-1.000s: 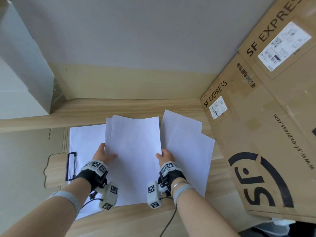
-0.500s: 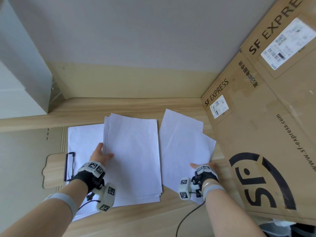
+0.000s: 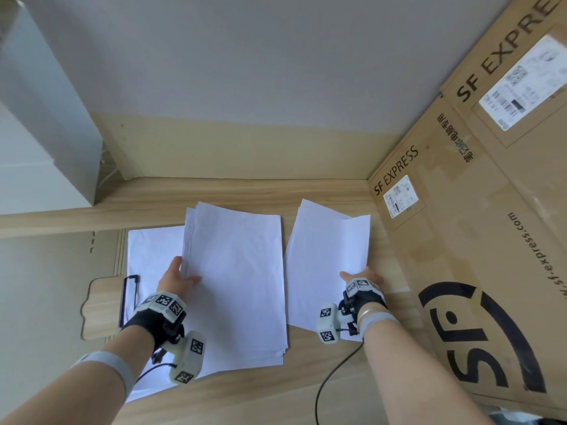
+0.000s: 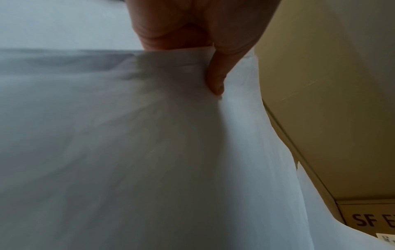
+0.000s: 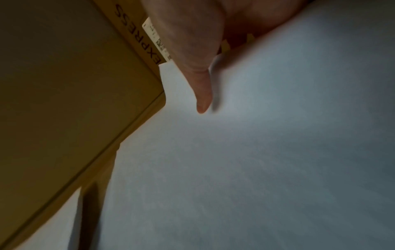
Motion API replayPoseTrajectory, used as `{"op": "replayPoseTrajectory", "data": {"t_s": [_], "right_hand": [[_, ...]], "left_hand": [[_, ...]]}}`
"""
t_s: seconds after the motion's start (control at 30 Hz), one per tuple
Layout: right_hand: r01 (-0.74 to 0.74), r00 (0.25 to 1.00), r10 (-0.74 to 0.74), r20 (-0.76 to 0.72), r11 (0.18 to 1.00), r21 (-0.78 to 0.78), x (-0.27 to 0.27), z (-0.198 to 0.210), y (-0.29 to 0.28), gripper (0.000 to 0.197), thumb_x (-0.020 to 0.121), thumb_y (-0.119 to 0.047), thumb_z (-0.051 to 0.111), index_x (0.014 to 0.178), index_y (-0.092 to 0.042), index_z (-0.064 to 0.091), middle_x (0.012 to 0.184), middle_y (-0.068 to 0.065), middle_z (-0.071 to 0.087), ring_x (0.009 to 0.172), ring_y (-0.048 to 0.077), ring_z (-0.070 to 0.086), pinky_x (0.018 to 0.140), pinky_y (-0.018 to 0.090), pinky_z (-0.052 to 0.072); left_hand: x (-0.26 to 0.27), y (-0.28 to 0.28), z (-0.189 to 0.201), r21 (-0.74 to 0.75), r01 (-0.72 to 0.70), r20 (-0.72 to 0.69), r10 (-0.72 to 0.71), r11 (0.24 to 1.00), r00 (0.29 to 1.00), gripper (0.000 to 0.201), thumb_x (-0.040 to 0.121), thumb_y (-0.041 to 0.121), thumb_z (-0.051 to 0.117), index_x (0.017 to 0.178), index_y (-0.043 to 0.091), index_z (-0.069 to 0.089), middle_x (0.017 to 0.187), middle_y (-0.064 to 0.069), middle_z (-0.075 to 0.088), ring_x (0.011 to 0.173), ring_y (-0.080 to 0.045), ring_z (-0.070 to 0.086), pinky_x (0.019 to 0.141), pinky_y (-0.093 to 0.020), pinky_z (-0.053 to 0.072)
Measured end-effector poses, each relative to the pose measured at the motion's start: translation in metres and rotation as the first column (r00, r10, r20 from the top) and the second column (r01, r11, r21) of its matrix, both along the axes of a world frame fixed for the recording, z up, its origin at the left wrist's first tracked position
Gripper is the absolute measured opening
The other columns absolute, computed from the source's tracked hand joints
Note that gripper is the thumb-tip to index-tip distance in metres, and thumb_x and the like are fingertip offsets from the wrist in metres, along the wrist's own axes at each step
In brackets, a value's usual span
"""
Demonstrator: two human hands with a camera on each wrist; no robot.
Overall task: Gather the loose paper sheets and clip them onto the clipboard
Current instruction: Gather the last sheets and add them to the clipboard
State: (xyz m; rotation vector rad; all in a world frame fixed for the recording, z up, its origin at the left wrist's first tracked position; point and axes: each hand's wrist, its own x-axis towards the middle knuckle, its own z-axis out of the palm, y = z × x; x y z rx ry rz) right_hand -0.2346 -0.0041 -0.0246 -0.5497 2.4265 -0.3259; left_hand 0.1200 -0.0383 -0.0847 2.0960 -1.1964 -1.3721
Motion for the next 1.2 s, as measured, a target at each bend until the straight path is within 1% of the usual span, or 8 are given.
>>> {"op": "replayPoseTrajectory", "data": {"t_s": [0.17,0.37,0.47,0.57,0.9,1.03,1.13,1.2], "right_hand": [[0.035,0.999,-0.035,-0.010,0.999,-0.007,0.004,-0.005,-0.004,0.072,0.064,-0.012,0.085,0.123,0.002,0.047,0.126,0.020,0.055,0.115,0.033,0.057,0.092,0.040,0.051],[0.128,0.987,-0.122,0.108,0.990,-0.051,-0.002,-0.002,-0.004,0.088,0.074,0.000,0.074,0.142,-0.010,0.019,0.129,0.020,0.053,0.116,0.036,0.055,0.095,0.044,0.044],[0.097,0.991,-0.091,0.094,0.993,-0.070,-0.005,0.000,0.001,0.054,0.087,-0.008,0.061,0.135,0.002,0.038,0.131,0.022,0.054,0.116,0.036,0.055,0.089,0.036,0.044],[0.022,0.999,-0.016,0.045,0.990,-0.141,-0.016,0.005,0.002,0.031,0.094,-0.009,0.046,0.121,0.003,0.055,0.122,0.022,0.060,0.093,0.031,0.056,0.080,0.031,0.043],[0.048,0.998,-0.028,0.059,0.920,-0.389,-0.010,0.025,-0.016,0.029,0.091,-0.011,0.050,0.115,0.003,0.059,0.116,0.024,0.063,0.087,0.025,0.054,0.077,0.030,0.042],[-0.092,0.965,0.170,0.197,0.932,-0.351,0.059,0.003,-0.010,0.035,0.092,-0.005,0.052,0.125,0.007,0.052,0.124,0.025,0.058,0.097,0.024,0.054,0.078,0.028,0.039],[-0.220,0.931,0.279,0.235,0.943,-0.249,0.100,-0.018,0.001,0.038,0.093,-0.009,0.050,0.129,0.004,0.050,0.131,0.020,0.055,0.115,0.028,0.056,0.092,0.029,0.041],[-0.251,0.921,0.299,0.249,0.946,-0.204,0.117,-0.025,0.006,0.040,0.094,-0.013,0.049,0.130,0.002,0.048,0.135,0.018,0.053,0.122,0.029,0.052,0.098,0.029,0.039]], "left_hand": [[0.005,0.001,-0.002,0.019,-0.004,0.008,0.004,1.000,1.000,0.040,0.082,0.009,0.065,0.116,0.008,0.043,0.110,-0.022,0.063,0.098,-0.040,0.062,0.089,-0.051,0.051],[0.003,0.003,0.001,0.026,-0.012,0.023,0.011,1.000,1.000,0.041,0.084,0.009,0.064,0.118,0.006,0.042,0.112,-0.023,0.061,0.100,-0.040,0.061,0.088,-0.046,0.050],[0.004,0.003,0.002,0.034,-0.009,0.026,0.008,0.999,1.000,0.043,0.084,0.009,0.064,0.120,0.006,0.042,0.115,-0.022,0.059,0.102,-0.040,0.060,0.088,-0.046,0.049],[0.004,0.003,0.004,0.044,-0.005,0.028,0.004,0.999,1.000,0.041,0.084,0.008,0.063,0.118,0.005,0.041,0.114,-0.023,0.060,0.101,-0.040,0.060,0.086,-0.046,0.049],[0.001,0.005,0.013,0.065,-0.007,0.022,0.005,0.998,1.000,0.050,0.087,0.008,0.059,0.132,0.008,0.037,0.124,-0.021,0.056,0.108,-0.039,0.057,0.087,-0.043,0.046],[0.002,0.003,0.015,0.078,0.006,0.006,-0.007,0.997,1.000,0.046,0.090,0.009,0.053,0.133,0.006,0.036,0.121,-0.023,0.056,0.106,-0.039,0.057,0.083,-0.041,0.043],[0.002,0.002,0.018,0.075,-0.002,-0.047,0.005,0.997,0.999,0.028,0.095,0.009,0.044,0.121,0.000,0.041,0.109,-0.022,0.056,0.098,-0.035,0.056,0.079,-0.036,0.039],[0.002,0.004,0.021,0.063,-0.026,-0.094,0.032,0.998,0.995,0.034,0.098,0.020,0.039,0.123,-0.003,0.041,0.126,-0.027,0.052,0.111,-0.037,0.053,0.091,-0.040,0.039]]}}
